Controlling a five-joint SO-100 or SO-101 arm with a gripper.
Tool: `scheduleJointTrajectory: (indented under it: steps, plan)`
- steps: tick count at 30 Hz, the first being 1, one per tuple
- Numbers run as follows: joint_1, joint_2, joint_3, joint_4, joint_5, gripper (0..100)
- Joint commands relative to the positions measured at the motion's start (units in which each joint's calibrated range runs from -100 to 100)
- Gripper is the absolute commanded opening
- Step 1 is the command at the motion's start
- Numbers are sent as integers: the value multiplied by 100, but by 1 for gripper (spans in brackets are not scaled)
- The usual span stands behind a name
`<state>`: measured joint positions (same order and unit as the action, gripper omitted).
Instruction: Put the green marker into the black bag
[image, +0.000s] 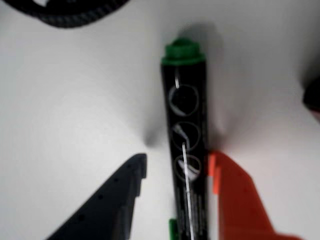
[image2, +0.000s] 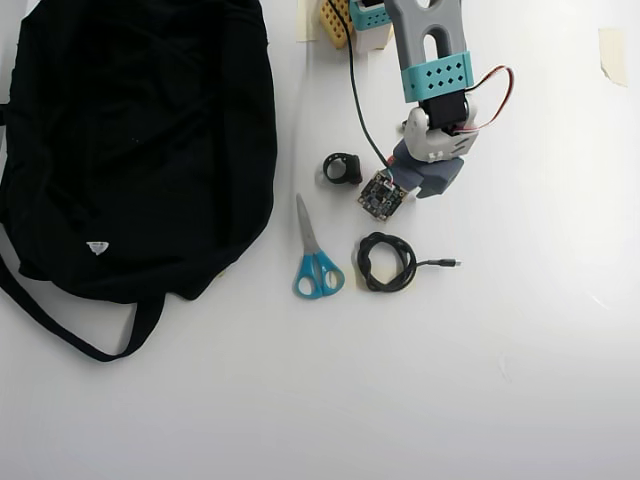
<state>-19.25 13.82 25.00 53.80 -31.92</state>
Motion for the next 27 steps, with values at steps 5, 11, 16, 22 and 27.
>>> scheduleJointTrajectory:
  steps: [5,11,16,22,27]
  plan:
    - [-27,145,519,29,19,16]
    - [-27,145,726,29,-2,16]
    - [-27,145,842,29,-2,16]
    - [-27,145,860,29,19,16]
    - [3,145,887,29,19,16]
